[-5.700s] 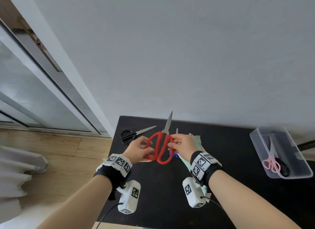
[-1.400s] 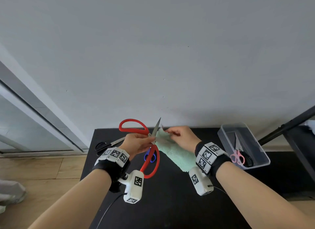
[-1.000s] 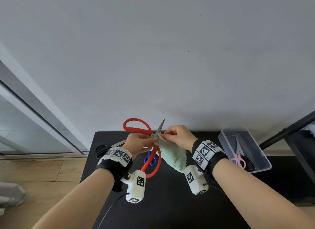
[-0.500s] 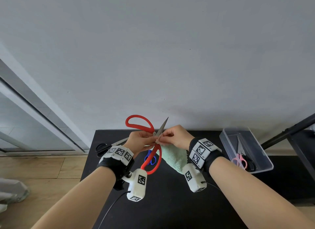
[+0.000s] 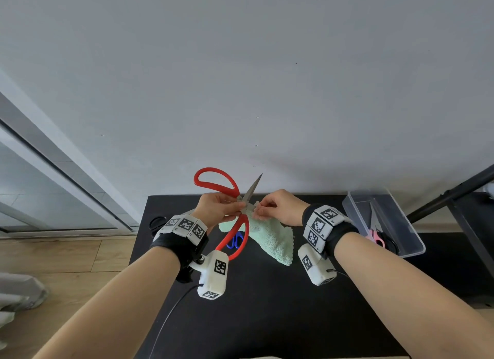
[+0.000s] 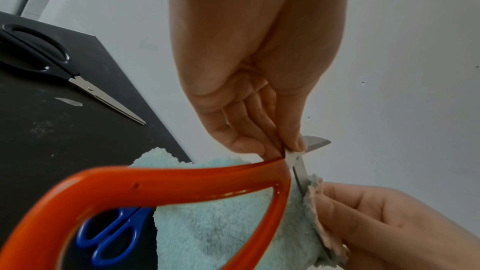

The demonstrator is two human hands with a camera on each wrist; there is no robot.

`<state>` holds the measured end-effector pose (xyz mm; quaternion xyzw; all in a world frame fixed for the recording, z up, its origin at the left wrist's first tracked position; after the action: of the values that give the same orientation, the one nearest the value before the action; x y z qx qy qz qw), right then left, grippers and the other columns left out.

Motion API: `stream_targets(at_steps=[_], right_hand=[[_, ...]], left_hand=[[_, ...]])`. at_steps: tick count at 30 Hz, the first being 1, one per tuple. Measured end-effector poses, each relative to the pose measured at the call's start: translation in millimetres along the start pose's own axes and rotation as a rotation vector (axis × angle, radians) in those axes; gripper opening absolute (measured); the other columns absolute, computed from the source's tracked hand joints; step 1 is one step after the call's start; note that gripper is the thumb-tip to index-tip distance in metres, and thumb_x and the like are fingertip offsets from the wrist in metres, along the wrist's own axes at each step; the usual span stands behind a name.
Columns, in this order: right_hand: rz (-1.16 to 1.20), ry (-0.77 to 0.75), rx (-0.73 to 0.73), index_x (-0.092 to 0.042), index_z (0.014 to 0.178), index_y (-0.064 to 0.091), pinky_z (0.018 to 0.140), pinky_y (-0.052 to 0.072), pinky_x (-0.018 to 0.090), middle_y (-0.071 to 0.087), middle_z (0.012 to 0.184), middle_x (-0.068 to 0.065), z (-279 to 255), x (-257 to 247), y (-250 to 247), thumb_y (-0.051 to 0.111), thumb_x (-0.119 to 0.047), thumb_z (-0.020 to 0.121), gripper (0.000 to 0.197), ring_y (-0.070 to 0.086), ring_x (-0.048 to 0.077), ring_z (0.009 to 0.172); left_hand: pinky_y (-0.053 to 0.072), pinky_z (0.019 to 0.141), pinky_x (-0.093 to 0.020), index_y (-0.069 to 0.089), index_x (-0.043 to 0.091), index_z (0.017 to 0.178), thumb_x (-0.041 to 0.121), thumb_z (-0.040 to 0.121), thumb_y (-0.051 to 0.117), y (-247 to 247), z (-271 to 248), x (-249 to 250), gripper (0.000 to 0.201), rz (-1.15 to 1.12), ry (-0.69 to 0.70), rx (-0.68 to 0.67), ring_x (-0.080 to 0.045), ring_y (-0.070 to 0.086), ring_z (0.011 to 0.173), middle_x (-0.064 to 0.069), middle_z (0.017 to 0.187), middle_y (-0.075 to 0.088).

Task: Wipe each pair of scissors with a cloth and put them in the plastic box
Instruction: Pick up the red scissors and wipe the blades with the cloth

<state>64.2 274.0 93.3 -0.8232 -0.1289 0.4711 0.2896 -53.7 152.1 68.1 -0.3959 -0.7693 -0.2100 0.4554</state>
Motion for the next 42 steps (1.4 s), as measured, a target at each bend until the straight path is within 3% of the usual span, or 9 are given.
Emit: stream_targets(at_steps=[7, 13, 17, 20, 22, 24, 27, 35, 42], right_hand=[[-0.007, 0.034, -0.019, -0.009, 0.103, 0.070, 0.043, 0.030, 0.010, 0.051, 0.061, -0.007, -2, 11, -4, 0.062, -0.030, 0.091, 0.025, 0.043, 0.000, 0.042], [-0.008, 0.064, -0.047, -0.013, 0.098, 0.071, 0.061, 0.040, 0.024, 0.062, 0.079, 0.003, -1, 23, -7, 0.065, -0.032, 0.088, 0.022, 0.049, 0.012, 0.065], [0.072, 0.052, 0.051, -0.005, 0.096, 0.072, 0.060, 0.041, 0.016, 0.063, 0.072, -0.004, -2, 29, -15, 0.064, -0.024, 0.090, 0.021, 0.052, 0.008, 0.063], [0.350, 0.026, 0.162, -0.001, 0.094, 0.071, 0.088, 0.052, 0.032, 0.073, 0.093, 0.012, 1, 29, -20, 0.064, -0.014, 0.090, 0.015, 0.066, 0.017, 0.083], [0.458, 0.008, 0.144, -0.003, 0.093, 0.071, 0.094, 0.051, 0.036, 0.072, 0.099, 0.016, 3, 21, -16, 0.062, -0.011, 0.090, 0.012, 0.068, 0.025, 0.092], [0.413, -0.019, 0.115, -0.004, 0.095, 0.072, 0.089, 0.053, 0.033, 0.072, 0.098, 0.018, 7, 12, -11, 0.063, -0.016, 0.090, 0.016, 0.069, 0.025, 0.090], [0.407, -0.029, 0.085, -0.004, 0.103, 0.071, 0.077, 0.052, 0.016, 0.072, 0.096, 0.010, 9, 6, -4, 0.066, -0.019, 0.088, 0.022, 0.066, 0.006, 0.079], [0.354, -0.068, 0.079, -0.007, 0.091, 0.075, 0.082, 0.050, 0.019, 0.073, 0.087, 0.006, 10, 2, -1, 0.071, -0.024, 0.084, 0.018, 0.065, 0.007, 0.080], [0.207, -0.069, 0.052, 0.003, 0.085, 0.072, 0.051, 0.036, 0.005, 0.060, 0.064, -0.009, 11, 2, 0, 0.066, -0.020, 0.088, 0.023, 0.051, -0.008, 0.046]], left_hand=[[0.059, 0.073, -0.026, 0.069, -0.001, 0.094, 0.010, 0.078, 0.075, -1, 0, 4, 0.021, 0.047, -0.005, 0.006, -0.013, 0.070, 0.070, -0.013, 0.088, 0.074], [0.059, 0.071, -0.025, 0.069, 0.000, 0.093, 0.010, 0.078, 0.074, -2, -2, 4, 0.019, 0.023, -0.015, 0.015, -0.013, 0.071, 0.071, -0.012, 0.088, 0.074], [0.059, 0.072, -0.026, 0.069, 0.001, 0.095, 0.012, 0.079, 0.074, -10, 0, 4, 0.021, -0.005, -0.022, 0.056, -0.017, 0.072, 0.078, -0.012, 0.090, 0.074], [0.059, 0.069, -0.023, 0.069, 0.003, 0.091, 0.012, 0.079, 0.074, -9, 1, 6, 0.016, 0.000, -0.033, 0.043, -0.012, 0.071, 0.071, -0.011, 0.087, 0.074], [0.057, 0.063, -0.019, 0.069, 0.002, 0.091, 0.011, 0.079, 0.074, -3, 1, 7, 0.016, 0.022, -0.036, 0.023, -0.009, 0.070, 0.066, -0.009, 0.083, 0.073], [0.056, 0.059, -0.017, 0.069, 0.000, 0.093, 0.010, 0.079, 0.074, 4, 0, 7, 0.018, 0.037, -0.025, 0.004, -0.007, 0.069, 0.062, -0.009, 0.080, 0.072], [0.057, 0.062, -0.018, 0.068, 0.000, 0.093, 0.011, 0.079, 0.074, 9, 2, 7, 0.019, 0.041, -0.019, 0.011, -0.007, 0.068, 0.062, -0.009, 0.080, 0.072], [0.058, 0.078, -0.028, 0.067, -0.003, 0.100, 0.013, 0.077, 0.076, 12, 2, 9, 0.029, 0.016, 0.002, -0.004, -0.020, 0.071, 0.082, -0.016, 0.094, 0.072], [0.057, 0.082, -0.031, 0.068, -0.004, 0.099, 0.012, 0.076, 0.077, 9, 4, 8, 0.030, 0.057, 0.006, 0.020, -0.020, 0.070, 0.081, -0.017, 0.093, 0.073]])
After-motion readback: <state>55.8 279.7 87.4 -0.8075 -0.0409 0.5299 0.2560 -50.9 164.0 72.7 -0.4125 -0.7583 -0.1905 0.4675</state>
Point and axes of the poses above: each hand's wrist, its own z-axis towards the middle knuckle, its own y-axis out of the palm, x = y × z, the point moved 6 cm from there along z, towards the middle knuckle
